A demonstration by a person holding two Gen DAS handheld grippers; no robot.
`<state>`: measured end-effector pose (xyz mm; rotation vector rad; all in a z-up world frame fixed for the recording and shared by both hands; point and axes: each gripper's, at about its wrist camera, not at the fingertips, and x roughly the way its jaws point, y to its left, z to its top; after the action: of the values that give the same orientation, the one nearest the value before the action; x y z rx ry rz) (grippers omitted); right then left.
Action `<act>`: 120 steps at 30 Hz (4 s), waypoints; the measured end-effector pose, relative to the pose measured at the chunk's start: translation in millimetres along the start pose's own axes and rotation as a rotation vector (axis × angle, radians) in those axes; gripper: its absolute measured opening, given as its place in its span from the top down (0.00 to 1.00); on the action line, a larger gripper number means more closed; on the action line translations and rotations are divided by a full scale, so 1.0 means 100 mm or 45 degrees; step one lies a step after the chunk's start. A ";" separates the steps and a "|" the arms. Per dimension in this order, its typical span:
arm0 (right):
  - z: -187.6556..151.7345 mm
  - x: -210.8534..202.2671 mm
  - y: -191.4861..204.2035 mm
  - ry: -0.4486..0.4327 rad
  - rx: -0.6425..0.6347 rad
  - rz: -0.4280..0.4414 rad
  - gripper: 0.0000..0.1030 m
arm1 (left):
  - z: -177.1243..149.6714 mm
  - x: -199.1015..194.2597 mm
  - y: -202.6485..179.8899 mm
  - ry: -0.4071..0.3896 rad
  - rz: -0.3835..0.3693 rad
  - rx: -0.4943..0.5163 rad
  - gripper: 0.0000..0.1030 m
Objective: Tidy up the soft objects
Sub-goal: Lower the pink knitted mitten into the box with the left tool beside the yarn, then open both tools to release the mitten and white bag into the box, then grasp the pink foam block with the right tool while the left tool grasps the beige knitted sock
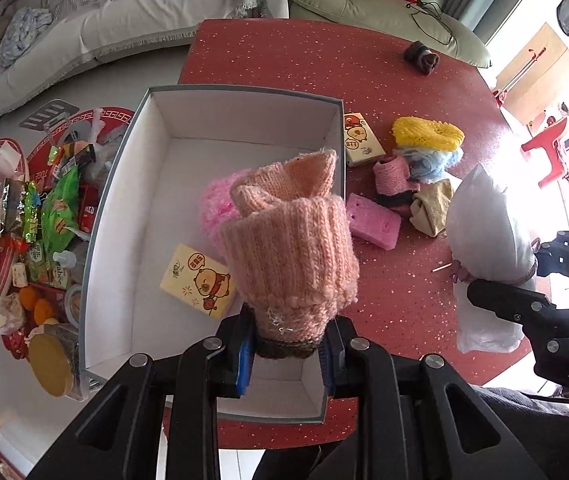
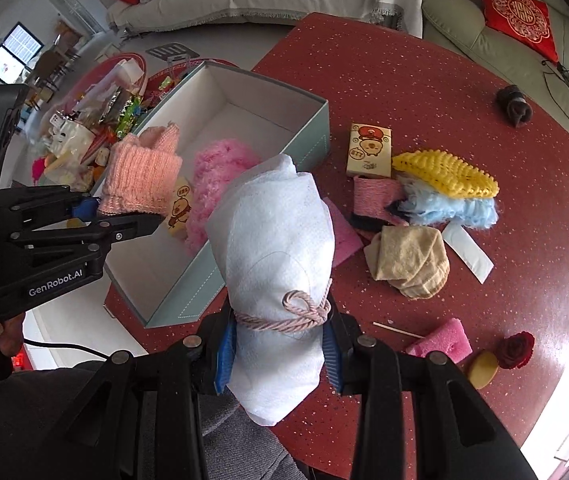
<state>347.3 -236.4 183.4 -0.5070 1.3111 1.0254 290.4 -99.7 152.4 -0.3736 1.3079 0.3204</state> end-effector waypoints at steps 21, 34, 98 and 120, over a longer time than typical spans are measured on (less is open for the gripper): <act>0.44 0.14 0.61 0.011 -0.110 0.018 0.61 | -0.04 0.06 0.33 0.037 0.095 0.048 0.73; 0.56 0.33 0.74 0.079 -0.158 -0.030 0.61 | -0.03 0.15 0.43 0.074 0.109 0.056 0.73; 0.80 0.24 0.46 -0.042 0.003 -0.117 0.36 | 0.02 0.20 0.45 0.077 0.158 0.056 0.39; -1.15 0.28 -1.81 0.139 0.816 -0.138 0.36 | 0.28 0.69 -1.48 0.218 -0.179 0.295 0.39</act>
<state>434.5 -409.2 87.4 -0.1404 1.5969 0.4474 394.8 -219.4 103.7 -0.2990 1.4610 0.0170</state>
